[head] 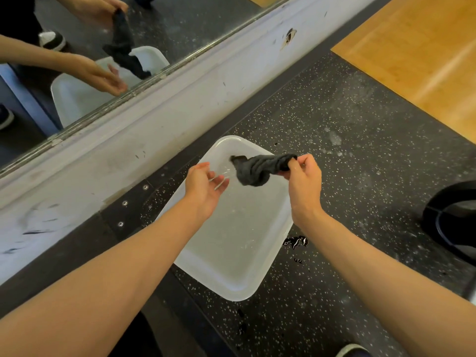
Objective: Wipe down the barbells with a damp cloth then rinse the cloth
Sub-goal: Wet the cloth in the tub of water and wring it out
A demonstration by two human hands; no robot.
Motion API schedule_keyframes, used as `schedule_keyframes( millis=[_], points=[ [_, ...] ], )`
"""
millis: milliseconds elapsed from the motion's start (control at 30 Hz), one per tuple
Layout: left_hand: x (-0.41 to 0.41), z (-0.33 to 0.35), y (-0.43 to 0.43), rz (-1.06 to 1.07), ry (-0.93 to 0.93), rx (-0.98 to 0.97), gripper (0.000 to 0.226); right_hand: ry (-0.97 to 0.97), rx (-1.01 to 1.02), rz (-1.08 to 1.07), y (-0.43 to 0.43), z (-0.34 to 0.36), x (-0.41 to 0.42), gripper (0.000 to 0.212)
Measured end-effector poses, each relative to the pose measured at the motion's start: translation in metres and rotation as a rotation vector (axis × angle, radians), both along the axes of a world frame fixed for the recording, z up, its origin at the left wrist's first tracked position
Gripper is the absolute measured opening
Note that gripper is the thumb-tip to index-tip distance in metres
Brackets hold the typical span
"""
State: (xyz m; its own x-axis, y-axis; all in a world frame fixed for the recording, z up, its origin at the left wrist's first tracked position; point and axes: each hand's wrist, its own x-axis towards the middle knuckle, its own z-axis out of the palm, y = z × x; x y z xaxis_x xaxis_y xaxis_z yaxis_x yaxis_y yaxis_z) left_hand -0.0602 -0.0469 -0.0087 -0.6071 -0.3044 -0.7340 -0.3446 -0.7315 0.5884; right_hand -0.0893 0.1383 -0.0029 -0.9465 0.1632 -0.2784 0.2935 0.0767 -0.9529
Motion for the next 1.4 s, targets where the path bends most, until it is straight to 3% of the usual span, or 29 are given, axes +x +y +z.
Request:
schedule_keyframes(
  millis=[100, 167, 267, 333, 433, 533, 633, 667, 800, 867, 967, 1067, 1167, 1233, 1300, 1400],
  points=[
    [-0.006, 0.015, 0.006, -0.505, 0.101, -0.381, 0.043, 0.11, -0.011, 0.175, 0.0, 0.016, -0.009, 0.021],
    [-0.004, 0.02, 0.016, -0.735, 0.291, -0.543, 0.036, 0.171, 0.037, 0.28, -0.004, 0.026, -0.012, 0.021],
    [0.002, 0.017, 0.03, -0.915, 0.382, -0.646, 0.027, 0.234, 0.204, 0.449, -0.008, 0.035, -0.02, 0.022],
    [0.003, 0.012, 0.035, -0.9, 0.408, -0.767, 0.022, 0.259, 0.286, 0.589, -0.006, 0.042, -0.026, 0.02],
    [-0.001, 0.015, 0.034, -0.86, 0.407, -0.611, 0.019, 0.2, 0.262, 0.636, 0.005, 0.056, -0.04, 0.023],
    [-0.001, 0.024, 0.033, -0.828, 0.33, -0.269, 0.053, 0.068, 0.22, 0.476, 0.012, 0.067, -0.055, 0.03],
    [0.0, 0.031, 0.035, -0.787, 0.362, -0.005, 0.056, -0.197, -0.019, 0.37, 0.012, 0.059, -0.053, 0.01],
    [0.0, 0.034, 0.036, -0.748, 0.386, 0.067, 0.056, -0.287, -0.122, 0.368, 0.012, 0.052, -0.049, 0.016],
    [-0.005, 0.044, 0.027, -0.596, 0.487, 0.207, 0.058, -0.568, -0.438, 0.576, 0.015, 0.023, -0.022, 0.086],
    [-0.01, 0.045, 0.021, -0.57, 0.442, 0.208, 0.051, -0.66, -0.66, 0.601, 0.016, 0.011, -0.008, 0.099],
    [-0.018, 0.044, 0.018, -0.587, 0.263, 0.118, 0.034, -0.569, -0.803, 0.561, 0.017, 0.002, -0.001, 0.078],
    [-0.025, 0.037, 0.008, -0.543, -0.005, 0.054, 0.025, -0.478, -0.676, 0.499, 0.016, 0.0, -0.003, 0.045],
    [-0.022, 0.037, -0.005, -0.651, -0.178, 0.022, 0.027, -0.381, -0.543, 0.336, 0.012, -0.003, -0.008, 0.027],
    [-0.021, 0.037, -0.01, -0.703, -0.215, 0.015, 0.033, -0.327, -0.529, 0.233, 0.012, -0.006, -0.011, 0.013],
    [-0.021, 0.041, -0.015, -0.749, -0.197, 0.042, 0.037, -0.302, -0.486, 0.209, 0.012, -0.006, -0.012, 0.018],
    [-0.025, 0.048, -0.026, -0.77, -0.093, 0.026, 0.026, -0.305, -0.442, 0.208, 0.014, -0.002, -0.018, 0.02]
  ],
)
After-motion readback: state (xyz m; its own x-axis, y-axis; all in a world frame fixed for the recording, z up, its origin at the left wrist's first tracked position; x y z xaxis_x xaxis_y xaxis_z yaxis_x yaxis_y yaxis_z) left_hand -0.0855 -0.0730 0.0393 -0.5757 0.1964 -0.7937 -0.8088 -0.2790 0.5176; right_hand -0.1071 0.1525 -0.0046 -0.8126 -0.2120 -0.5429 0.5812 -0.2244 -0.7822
